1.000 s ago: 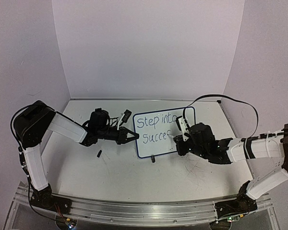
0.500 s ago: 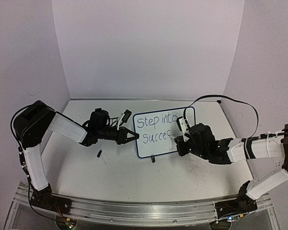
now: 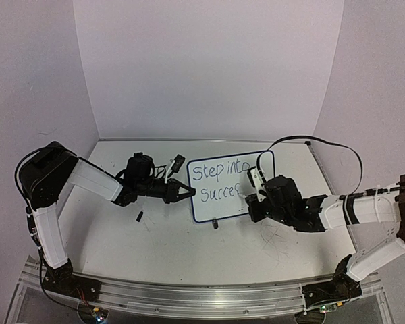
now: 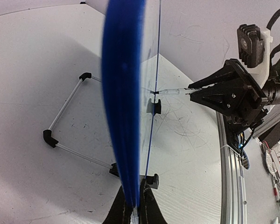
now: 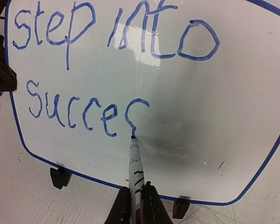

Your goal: Write a sentence on the whiteboard

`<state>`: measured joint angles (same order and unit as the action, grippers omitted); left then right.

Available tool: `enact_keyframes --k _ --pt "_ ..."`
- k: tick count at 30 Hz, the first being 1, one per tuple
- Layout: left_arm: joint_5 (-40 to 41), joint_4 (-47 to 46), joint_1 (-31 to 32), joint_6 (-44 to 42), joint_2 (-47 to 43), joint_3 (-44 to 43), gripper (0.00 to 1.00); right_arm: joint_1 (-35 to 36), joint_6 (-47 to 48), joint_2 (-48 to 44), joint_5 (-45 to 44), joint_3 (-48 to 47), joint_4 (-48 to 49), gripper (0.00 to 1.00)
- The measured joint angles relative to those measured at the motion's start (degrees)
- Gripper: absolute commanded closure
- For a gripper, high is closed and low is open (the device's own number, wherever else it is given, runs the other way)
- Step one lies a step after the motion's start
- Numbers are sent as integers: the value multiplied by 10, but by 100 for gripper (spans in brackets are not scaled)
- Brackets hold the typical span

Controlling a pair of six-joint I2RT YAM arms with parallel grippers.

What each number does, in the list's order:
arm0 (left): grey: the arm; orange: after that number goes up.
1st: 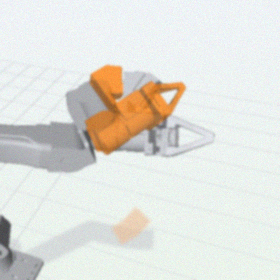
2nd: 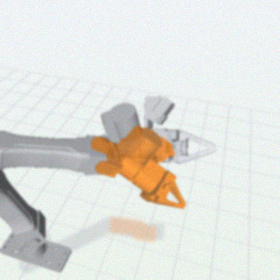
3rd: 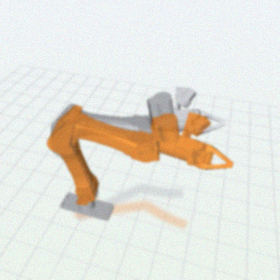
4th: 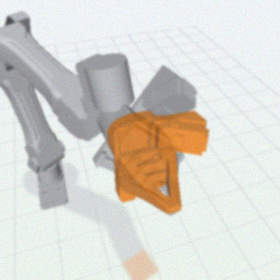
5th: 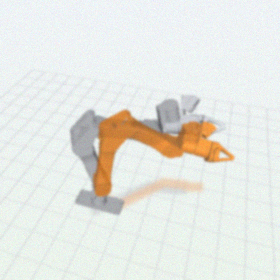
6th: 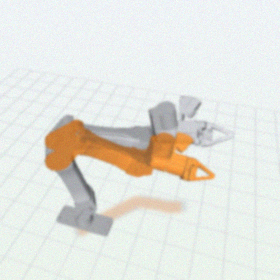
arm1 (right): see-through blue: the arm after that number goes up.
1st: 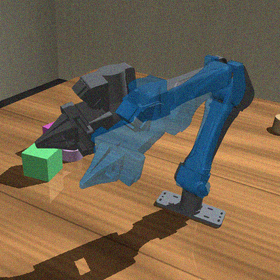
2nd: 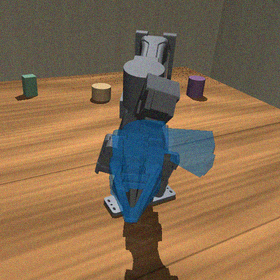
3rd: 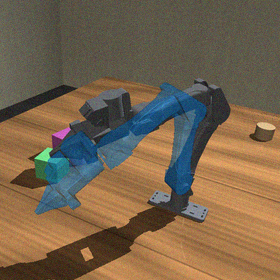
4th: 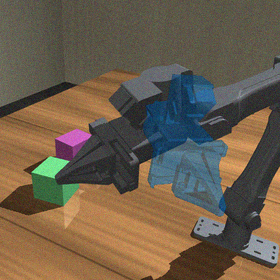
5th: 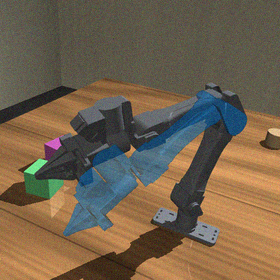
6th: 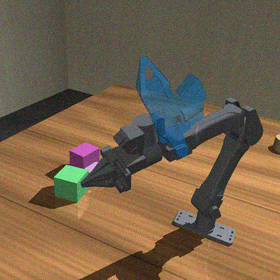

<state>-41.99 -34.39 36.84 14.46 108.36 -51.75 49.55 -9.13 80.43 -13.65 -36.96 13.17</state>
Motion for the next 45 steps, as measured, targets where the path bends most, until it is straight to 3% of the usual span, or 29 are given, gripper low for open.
enact_keyframes --k 13,22,45 --pt "0 0 0 0 0 0 100 9 0 12 5 0 0 100" --pt "0 0 0 0 0 0 100 -19 -2 -47 -3 17 19 100" --pt "0 0 0 0 0 0 100 -29 -4 -21 -14 17 44 100"
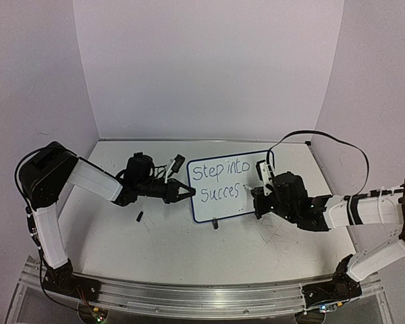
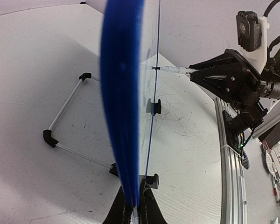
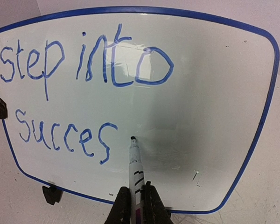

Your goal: Write a sentence on the whiteboard

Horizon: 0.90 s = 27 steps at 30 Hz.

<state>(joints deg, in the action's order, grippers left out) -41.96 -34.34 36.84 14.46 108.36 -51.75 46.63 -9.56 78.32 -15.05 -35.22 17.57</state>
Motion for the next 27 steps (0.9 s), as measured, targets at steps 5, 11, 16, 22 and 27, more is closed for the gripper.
enact_keyframes --k 5,11,16,22,27 --pt "0 0 0 0 0 0 100 0 1 0 4 0 2 100" --pt "0 0 0 0 0 0 100 0 1 3 15 0 10 100" --pt "0 0 0 0 0 0 100 1 3 7 22 0 13 100" --pt "0 0 0 0 0 0 100 10 3 12 27 -1 8 100" --pt "0 0 0 0 0 0 100 10 3 12 25 -1 3 100"
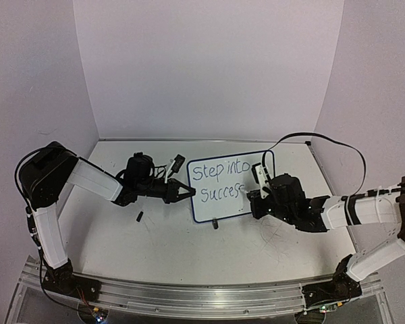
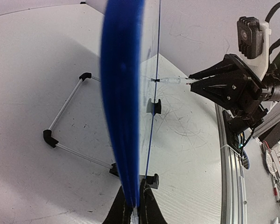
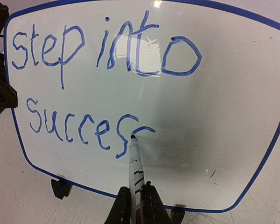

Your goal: Write a sentence on the whiteboard

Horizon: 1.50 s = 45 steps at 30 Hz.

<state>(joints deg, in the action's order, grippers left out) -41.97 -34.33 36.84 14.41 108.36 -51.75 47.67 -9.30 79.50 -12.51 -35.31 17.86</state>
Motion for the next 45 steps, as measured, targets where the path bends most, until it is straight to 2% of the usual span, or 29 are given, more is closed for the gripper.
enact_keyframes --k 18,45 --pt "0 0 0 0 0 0 100 1 -12 -11 -37 1 -29 100" --pt "0 0 0 0 0 0 100 15 -15 -4 -28 6 -42 100"
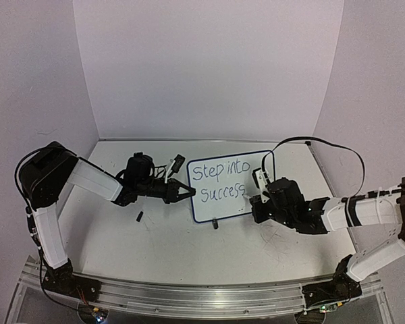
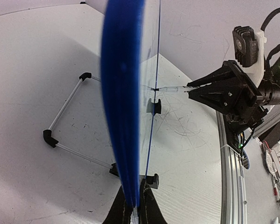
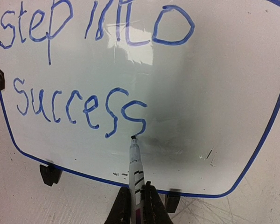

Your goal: Write a sentence on the whiteboard

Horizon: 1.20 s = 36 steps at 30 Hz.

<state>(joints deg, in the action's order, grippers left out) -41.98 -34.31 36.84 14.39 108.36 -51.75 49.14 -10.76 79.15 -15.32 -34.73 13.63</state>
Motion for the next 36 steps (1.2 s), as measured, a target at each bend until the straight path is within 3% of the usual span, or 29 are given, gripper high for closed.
enact_keyframes --k 10,18,36 --pt "0 3 0 -1 -2 0 100 1 0 3 0 -4 5 100" --pt "1 8 0 -5 -3 0 100 -5 2 -73 0 14 12 100" --pt "1 9 1 -7 -5 0 100 -13 1 -35 0 14 13 100"
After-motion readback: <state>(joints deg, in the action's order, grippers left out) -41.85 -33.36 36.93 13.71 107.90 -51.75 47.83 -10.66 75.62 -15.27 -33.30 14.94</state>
